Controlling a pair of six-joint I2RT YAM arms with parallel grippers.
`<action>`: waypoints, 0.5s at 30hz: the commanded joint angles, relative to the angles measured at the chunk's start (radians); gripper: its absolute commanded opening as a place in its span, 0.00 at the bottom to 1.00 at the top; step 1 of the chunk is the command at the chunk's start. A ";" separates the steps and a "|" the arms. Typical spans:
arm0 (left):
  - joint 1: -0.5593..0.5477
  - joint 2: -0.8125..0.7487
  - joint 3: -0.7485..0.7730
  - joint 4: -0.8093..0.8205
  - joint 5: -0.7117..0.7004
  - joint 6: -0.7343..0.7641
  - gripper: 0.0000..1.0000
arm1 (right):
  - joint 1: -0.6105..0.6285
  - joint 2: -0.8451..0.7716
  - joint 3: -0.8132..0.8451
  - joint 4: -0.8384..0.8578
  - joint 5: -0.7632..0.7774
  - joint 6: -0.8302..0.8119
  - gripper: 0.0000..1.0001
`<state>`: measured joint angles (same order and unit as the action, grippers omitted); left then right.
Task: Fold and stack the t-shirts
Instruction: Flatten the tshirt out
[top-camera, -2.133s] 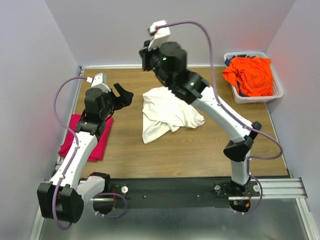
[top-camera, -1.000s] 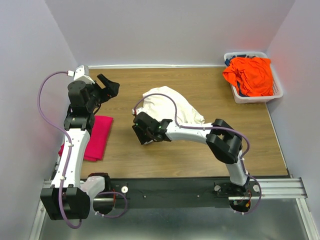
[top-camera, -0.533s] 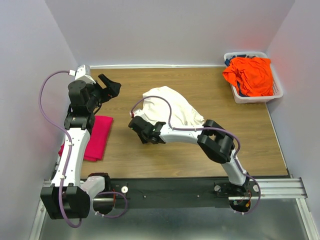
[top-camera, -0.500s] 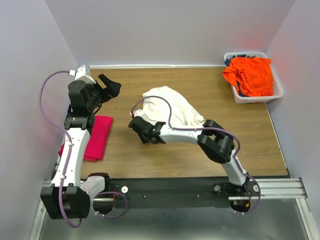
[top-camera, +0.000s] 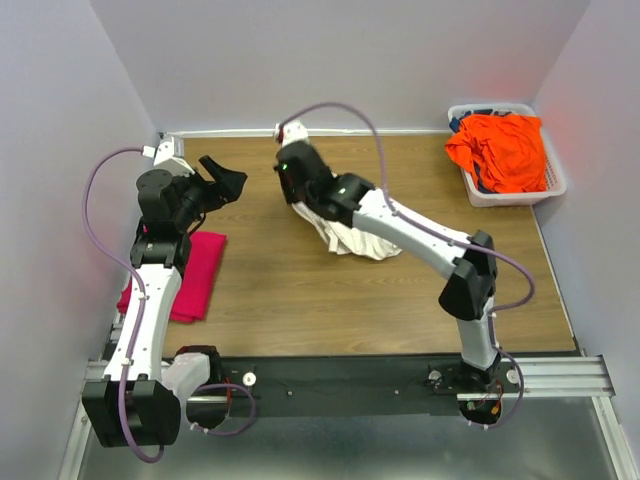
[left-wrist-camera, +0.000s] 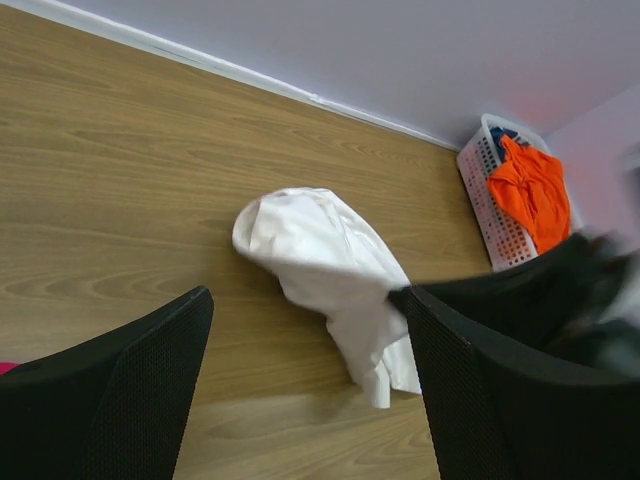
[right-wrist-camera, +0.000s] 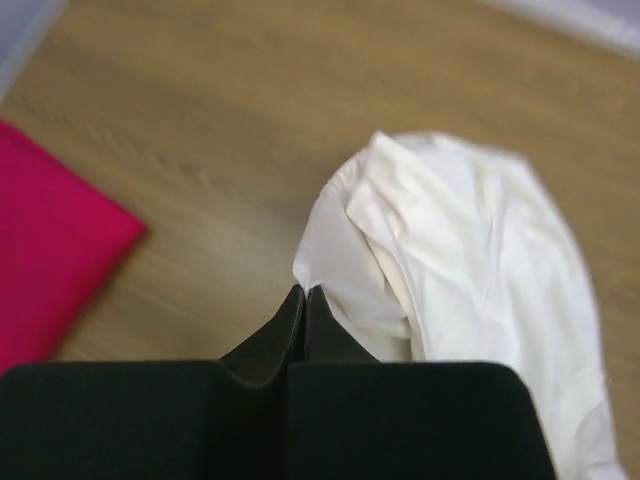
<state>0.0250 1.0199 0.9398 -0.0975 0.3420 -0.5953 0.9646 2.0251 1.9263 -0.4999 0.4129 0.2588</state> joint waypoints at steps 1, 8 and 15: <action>0.006 -0.034 -0.048 0.051 0.061 -0.021 0.85 | 0.006 -0.078 0.215 0.012 0.069 -0.118 0.00; 0.004 -0.053 -0.114 0.090 0.098 -0.044 0.85 | -0.023 -0.045 0.630 0.043 0.182 -0.301 0.01; 0.000 -0.043 -0.160 0.093 0.118 -0.046 0.85 | -0.066 -0.115 0.629 0.165 0.245 -0.398 0.01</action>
<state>0.0250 0.9863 0.7975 -0.0353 0.4126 -0.6338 0.9253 1.9411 2.5523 -0.4080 0.5892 -0.0555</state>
